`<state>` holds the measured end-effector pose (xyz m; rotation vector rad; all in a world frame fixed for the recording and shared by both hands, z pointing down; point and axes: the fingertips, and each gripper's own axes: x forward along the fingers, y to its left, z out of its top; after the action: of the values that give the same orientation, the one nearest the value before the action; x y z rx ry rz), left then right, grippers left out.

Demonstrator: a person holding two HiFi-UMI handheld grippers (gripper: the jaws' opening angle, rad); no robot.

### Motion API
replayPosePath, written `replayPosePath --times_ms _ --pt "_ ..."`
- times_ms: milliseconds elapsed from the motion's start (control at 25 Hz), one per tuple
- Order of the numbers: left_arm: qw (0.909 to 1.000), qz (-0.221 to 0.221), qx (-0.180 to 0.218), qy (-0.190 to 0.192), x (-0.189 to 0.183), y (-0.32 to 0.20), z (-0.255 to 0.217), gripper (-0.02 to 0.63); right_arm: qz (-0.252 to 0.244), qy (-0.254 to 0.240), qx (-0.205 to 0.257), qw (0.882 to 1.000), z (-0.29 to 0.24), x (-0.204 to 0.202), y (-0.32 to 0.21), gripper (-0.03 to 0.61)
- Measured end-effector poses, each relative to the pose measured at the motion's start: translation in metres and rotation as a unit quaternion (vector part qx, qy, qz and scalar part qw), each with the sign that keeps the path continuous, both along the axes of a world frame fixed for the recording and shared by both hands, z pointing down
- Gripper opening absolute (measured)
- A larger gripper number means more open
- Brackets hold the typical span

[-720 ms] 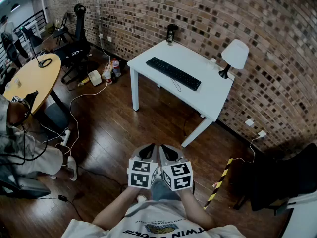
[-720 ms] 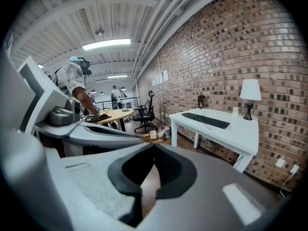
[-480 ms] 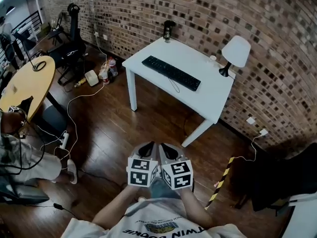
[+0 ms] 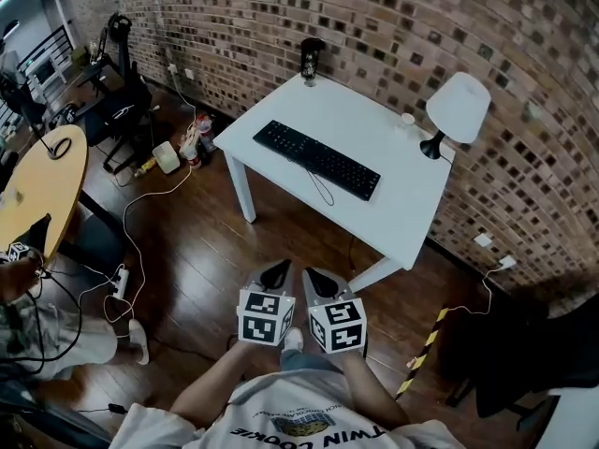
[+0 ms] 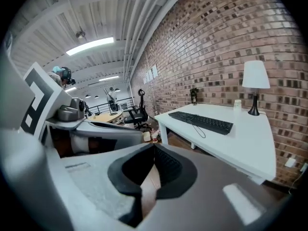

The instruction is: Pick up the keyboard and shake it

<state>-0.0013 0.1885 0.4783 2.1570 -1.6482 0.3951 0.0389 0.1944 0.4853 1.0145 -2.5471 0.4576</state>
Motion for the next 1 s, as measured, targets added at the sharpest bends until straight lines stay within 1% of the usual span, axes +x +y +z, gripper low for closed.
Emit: replayPosePath --times_ms 160,400,560,760,1000 --pt "0.9997 0.014 0.006 -0.021 0.010 -0.038 -0.003 0.006 -0.001 -0.006 0.000 1.000 -0.003 0.000 -0.044 0.002" --pt "0.9989 0.019 0.003 -0.041 0.007 -0.083 -0.001 0.006 0.000 -0.008 0.011 1.000 -0.006 -0.004 -0.092 0.002" --pt "0.9985 0.027 0.007 -0.046 0.007 -0.111 -0.002 0.006 0.008 0.002 0.017 1.000 -0.003 -0.003 -0.117 0.002" --pt "0.9973 0.047 0.011 -0.054 0.007 -0.148 0.004 0.006 0.014 0.024 0.027 0.999 0.006 -0.004 -0.152 0.002" --pt "0.9957 0.082 0.006 -0.044 -0.001 -0.197 0.014 0.006 0.035 0.052 0.028 0.998 0.015 -0.011 -0.197 0.002"
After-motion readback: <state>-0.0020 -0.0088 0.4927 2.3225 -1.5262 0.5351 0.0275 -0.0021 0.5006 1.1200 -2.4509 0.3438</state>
